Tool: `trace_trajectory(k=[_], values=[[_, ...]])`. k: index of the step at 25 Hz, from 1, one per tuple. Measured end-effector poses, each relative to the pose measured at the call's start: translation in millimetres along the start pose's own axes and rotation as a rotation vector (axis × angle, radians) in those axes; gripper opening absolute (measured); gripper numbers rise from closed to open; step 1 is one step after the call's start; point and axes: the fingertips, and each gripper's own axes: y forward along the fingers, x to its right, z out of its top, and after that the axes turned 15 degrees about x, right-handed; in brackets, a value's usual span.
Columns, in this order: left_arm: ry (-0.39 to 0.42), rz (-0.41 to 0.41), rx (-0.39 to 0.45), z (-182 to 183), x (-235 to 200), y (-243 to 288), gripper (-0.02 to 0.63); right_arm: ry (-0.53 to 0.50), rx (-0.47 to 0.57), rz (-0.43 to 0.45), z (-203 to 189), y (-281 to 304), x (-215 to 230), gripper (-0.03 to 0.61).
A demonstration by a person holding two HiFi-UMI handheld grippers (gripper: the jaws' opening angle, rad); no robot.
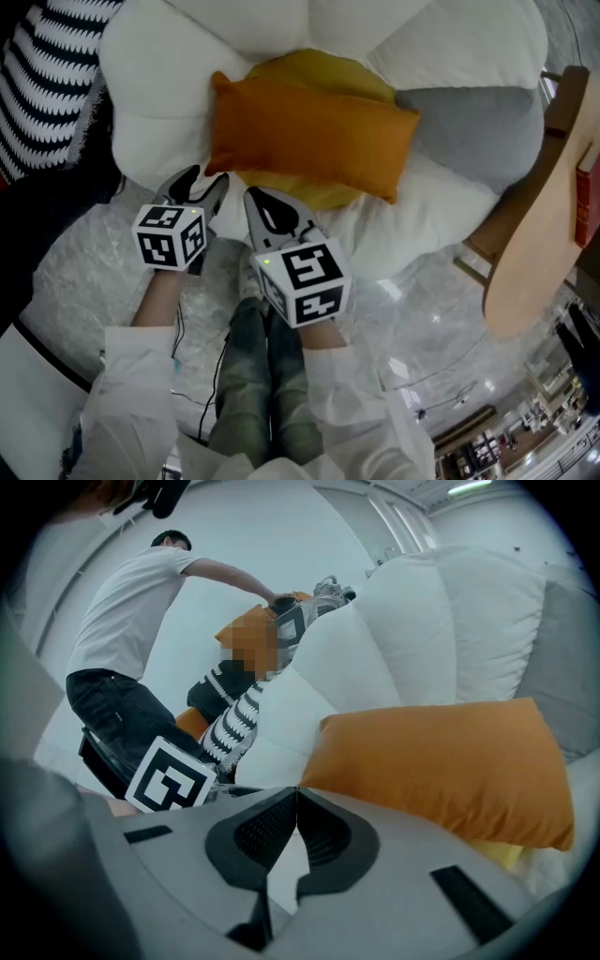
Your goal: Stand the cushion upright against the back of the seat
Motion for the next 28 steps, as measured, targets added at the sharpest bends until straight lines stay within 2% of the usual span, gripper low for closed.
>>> trace_trajectory(k=[5,9,13,18,28], values=[[0.018,0.005,-0.024,-5,-8,9,0.225,0.021,0.013,0.003,0,-4,1,0.012],[0.027,-0.003,-0.044,-3,1,18,0.214,0.034,0.036,-0.013,7,-11,12,0.012],[0.053,0.022,-0.051,-4,-7,13,0.113,0.043,0.040,-0.012,5,-9,4,0.012],[0.067,0.007,-0.032,1,-3,9,0.047,0.035,0.047,-0.016,7,-12,-3,0.012],[0.098,-0.023,-0.036,34,21,0,0.035,-0.026,0.049,0.007,35,-21,-17,0.012]])
